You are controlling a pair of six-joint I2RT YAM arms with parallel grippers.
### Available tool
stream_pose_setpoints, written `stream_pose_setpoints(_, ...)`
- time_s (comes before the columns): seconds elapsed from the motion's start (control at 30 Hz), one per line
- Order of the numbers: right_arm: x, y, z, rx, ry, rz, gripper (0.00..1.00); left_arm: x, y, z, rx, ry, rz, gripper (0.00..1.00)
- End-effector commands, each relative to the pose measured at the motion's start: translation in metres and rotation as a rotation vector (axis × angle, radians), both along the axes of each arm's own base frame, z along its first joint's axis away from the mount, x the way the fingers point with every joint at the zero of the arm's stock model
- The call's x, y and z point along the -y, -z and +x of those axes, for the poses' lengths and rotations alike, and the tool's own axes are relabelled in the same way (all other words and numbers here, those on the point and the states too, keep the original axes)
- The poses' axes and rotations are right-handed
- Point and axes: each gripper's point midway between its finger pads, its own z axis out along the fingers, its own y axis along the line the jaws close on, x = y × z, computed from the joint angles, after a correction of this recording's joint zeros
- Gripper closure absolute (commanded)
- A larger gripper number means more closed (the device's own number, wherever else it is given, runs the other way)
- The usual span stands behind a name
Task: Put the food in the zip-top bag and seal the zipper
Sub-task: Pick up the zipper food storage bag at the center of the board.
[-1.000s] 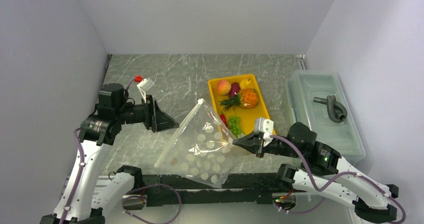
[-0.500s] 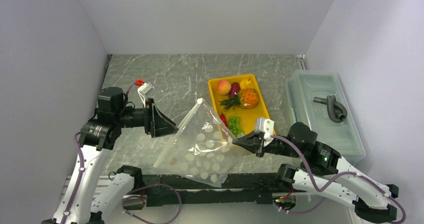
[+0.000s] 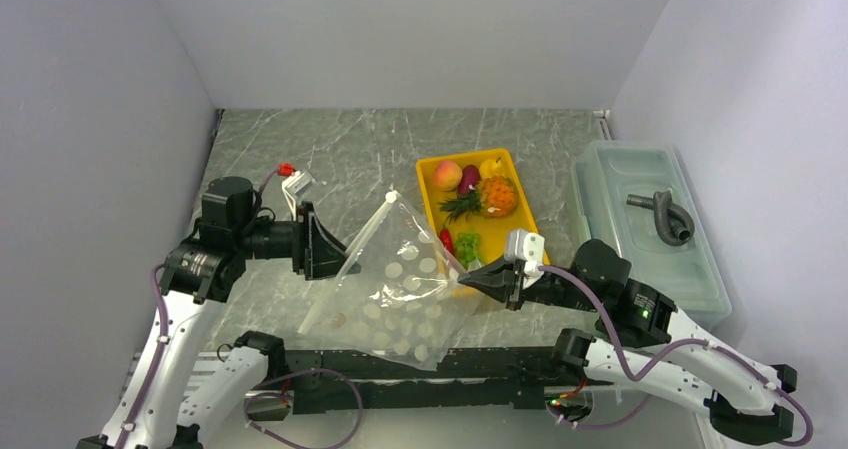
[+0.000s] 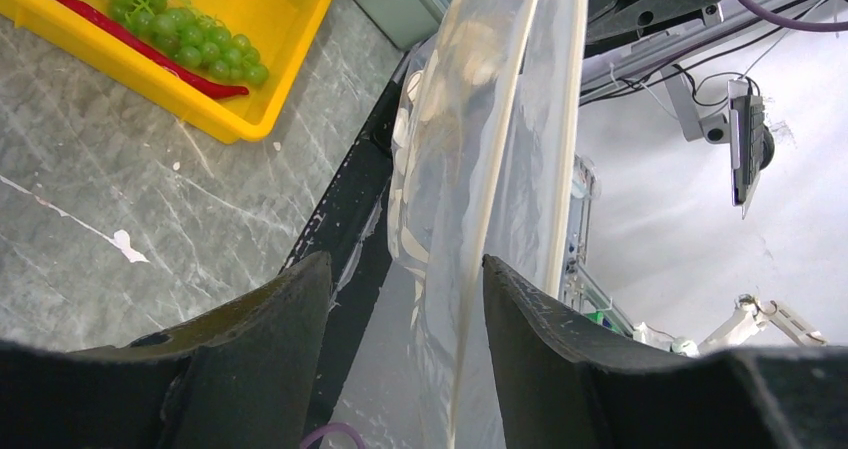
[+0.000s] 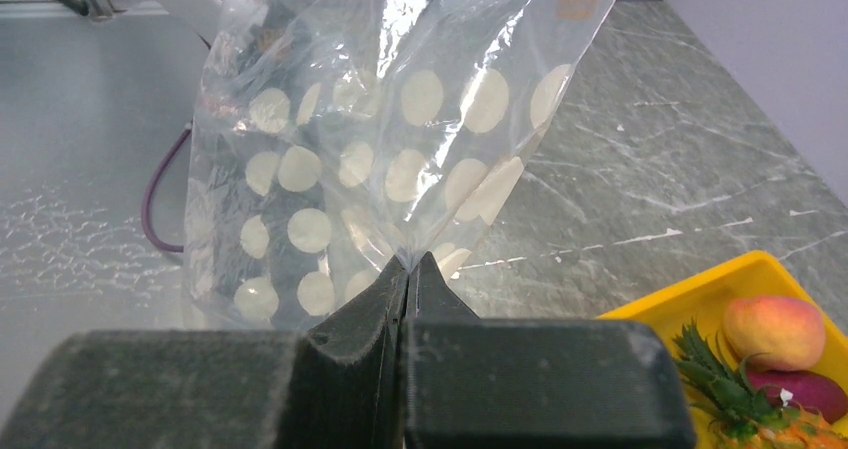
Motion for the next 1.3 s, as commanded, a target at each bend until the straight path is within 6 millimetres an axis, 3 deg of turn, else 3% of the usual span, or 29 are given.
stream_pose_setpoints(0.0,-0.004,-0.044,-0.003,0.064,-0.026,0.106,1.00,0.001,-0.002,-0.001,0.040,0.010,-0.003,0.39)
stream_pose_setpoints(0.23,-0.005,-0.043,-0.002,0.062,-0.024,0.101,1.00,0.001,-0.002,-0.003,0.047,0.012,0.002,0.54)
stream_pose_setpoints(0.43,-0.003,-0.034,0.002,0.054,-0.001,0.076,1.00,0.001,-0.003,-0.003,0.052,0.016,0.004,0.57)
stream_pose_setpoints(0.53,-0.003,-0.030,0.002,0.044,0.002,0.071,1.00,0.002,-0.004,-0.004,0.056,0.020,0.004,0.65)
stream_pose_setpoints(0.63,-0.002,-0.027,0.003,0.041,0.011,0.066,1.00,0.001,-0.004,-0.004,0.062,0.019,0.005,0.82)
stream_pose_setpoints(0.7,-0.002,-0.026,0.004,0.039,0.015,0.059,1.00,0.001,-0.004,-0.004,0.061,0.018,0.006,1.00)
stream_pose_setpoints(0.83,-0.001,-0.022,0.006,0.038,0.027,0.049,1.00,0.000,-0.007,-0.005,0.070,0.011,0.007,1.00)
stream_pose_setpoints(1.03,0.001,-0.016,0.012,0.023,0.070,0.039,1.00,-0.008,0.006,0.014,0.059,-0.106,0.102,1.00)
stream_pose_setpoints(1.27,0.003,-0.013,0.026,0.002,0.149,0.027,0.70,-0.014,0.006,0.022,0.058,-0.178,0.141,1.00)
